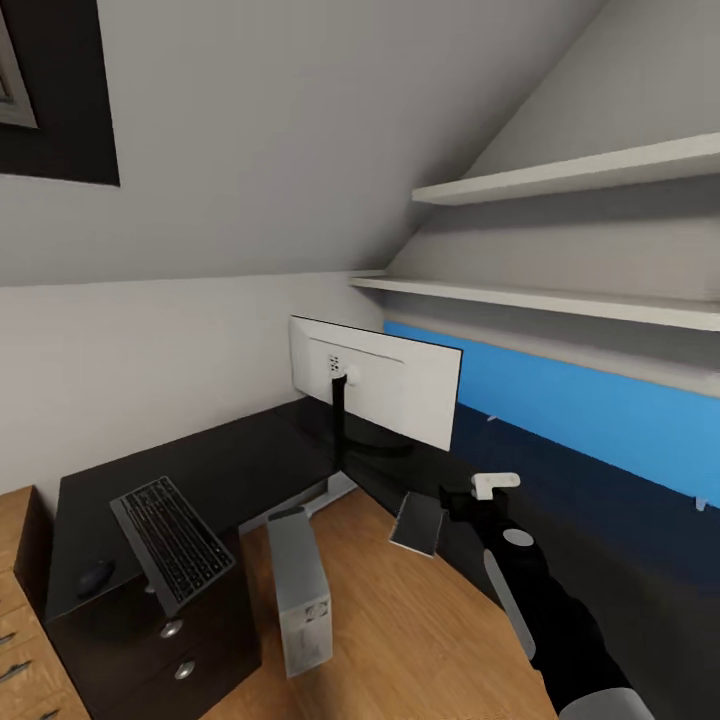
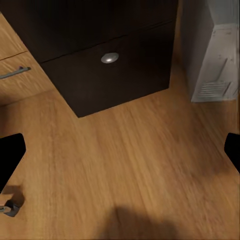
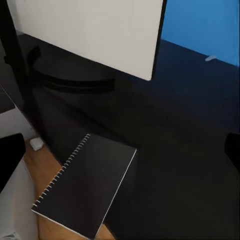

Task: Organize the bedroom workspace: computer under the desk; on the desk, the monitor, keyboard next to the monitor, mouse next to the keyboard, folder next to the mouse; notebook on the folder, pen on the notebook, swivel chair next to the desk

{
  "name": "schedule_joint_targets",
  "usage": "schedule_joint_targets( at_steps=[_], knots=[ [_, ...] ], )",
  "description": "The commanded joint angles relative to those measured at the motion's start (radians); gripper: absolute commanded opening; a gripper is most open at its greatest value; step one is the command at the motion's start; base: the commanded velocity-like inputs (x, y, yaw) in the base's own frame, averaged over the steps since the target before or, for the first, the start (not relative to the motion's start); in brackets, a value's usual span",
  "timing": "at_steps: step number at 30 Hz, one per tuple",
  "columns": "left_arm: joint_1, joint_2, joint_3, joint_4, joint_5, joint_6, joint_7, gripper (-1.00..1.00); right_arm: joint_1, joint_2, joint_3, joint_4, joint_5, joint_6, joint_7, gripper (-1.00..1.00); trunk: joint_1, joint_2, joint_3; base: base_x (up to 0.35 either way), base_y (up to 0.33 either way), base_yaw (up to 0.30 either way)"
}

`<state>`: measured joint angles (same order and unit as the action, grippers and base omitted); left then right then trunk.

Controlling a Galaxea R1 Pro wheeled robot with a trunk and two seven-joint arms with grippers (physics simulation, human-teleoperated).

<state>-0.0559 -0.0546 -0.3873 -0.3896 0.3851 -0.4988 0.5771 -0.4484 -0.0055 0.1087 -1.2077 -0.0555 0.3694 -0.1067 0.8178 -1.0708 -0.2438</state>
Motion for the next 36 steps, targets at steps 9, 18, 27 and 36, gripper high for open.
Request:
schedule_joint_targets(
  at_steps=[9,18,27,36],
  knots=[
    [-0.001,0.001,-0.009,0.0,0.008,-0.007,0.007,1.0,-0.001,-0.001,0.004,0.0,-0.006,0.005,-0.017,1.0,0.0,-0.001,-0.001,0.0,0.051,-0.296],
    [-0.001,0.002,-0.009,0.0,0.007,-0.007,0.007,1.0,-0.001,-0.001,0.005,0.0,-0.006,0.005,-0.025,1.0,0.0,-0.001,-0.001,0.0,0.192,-0.295],
    [-0.001,0.002,-0.009,0.0,0.007,-0.006,0.007,1.0,-0.001,-0.001,0.003,0.0,-0.007,0.006,-0.025,1.0,0.0,-0.001,-0.001,0.0,0.072,-0.13],
    [-0.001,0.002,-0.009,0.0,0.009,-0.006,0.006,1.0,-0.001,-0.001,0.003,0.0,-0.009,0.007,-0.023,1.0,0.0,-0.001,-0.001,-0.125,0.132,-0.012]
  ],
)
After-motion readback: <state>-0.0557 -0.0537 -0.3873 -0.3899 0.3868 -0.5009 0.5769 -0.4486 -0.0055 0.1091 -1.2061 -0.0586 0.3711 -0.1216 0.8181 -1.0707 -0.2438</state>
